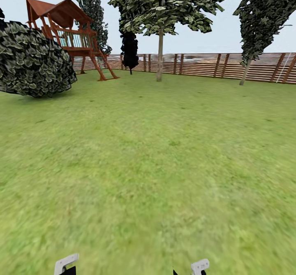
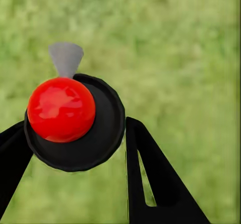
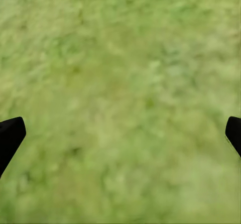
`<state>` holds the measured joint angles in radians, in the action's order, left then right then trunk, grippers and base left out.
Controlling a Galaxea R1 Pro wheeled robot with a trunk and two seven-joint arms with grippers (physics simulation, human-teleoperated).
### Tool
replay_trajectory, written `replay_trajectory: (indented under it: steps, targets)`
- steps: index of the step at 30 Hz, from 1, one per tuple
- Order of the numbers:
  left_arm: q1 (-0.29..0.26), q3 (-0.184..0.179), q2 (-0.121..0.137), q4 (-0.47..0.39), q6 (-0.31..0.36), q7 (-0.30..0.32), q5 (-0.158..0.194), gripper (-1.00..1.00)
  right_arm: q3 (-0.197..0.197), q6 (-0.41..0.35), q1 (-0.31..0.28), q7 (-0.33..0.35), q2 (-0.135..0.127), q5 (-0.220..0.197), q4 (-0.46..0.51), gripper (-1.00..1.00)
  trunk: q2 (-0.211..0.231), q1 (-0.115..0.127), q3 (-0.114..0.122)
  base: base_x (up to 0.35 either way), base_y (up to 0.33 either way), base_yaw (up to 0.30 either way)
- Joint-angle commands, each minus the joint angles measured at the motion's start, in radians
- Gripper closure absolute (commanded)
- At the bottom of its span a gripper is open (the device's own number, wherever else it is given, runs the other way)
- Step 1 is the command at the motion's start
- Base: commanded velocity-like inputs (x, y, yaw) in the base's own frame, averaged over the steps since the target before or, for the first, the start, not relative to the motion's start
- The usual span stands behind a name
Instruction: In the garden, pick up the pesticide atomizer on the floor and spray pesticide onto both trees until each tree trunk is fully covered.
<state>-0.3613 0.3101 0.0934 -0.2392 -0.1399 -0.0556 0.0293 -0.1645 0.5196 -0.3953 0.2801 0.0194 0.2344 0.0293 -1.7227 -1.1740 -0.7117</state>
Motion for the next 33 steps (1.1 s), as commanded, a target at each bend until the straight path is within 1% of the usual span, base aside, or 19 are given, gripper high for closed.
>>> replay_trajectory:
  steps: [1, 33]
  targets:
    - [-0.001, -0.002, 0.0, 0.001, -0.004, -0.003, 0.003, 1.0, -0.009, 0.002, 0.0, 0.004, 0.0, 0.006, 0.0, -1.0, 0.0, -0.001, -0.001, 0.338, 0.0, 0.0]
    - [-0.001, -0.001, 0.001, 0.001, -0.003, -0.003, 0.003, 1.0, -0.009, 0.002, 0.0, 0.004, 0.0, 0.006, -0.001, -1.0, 0.0, -0.001, -0.001, 0.338, -0.007, 0.0]
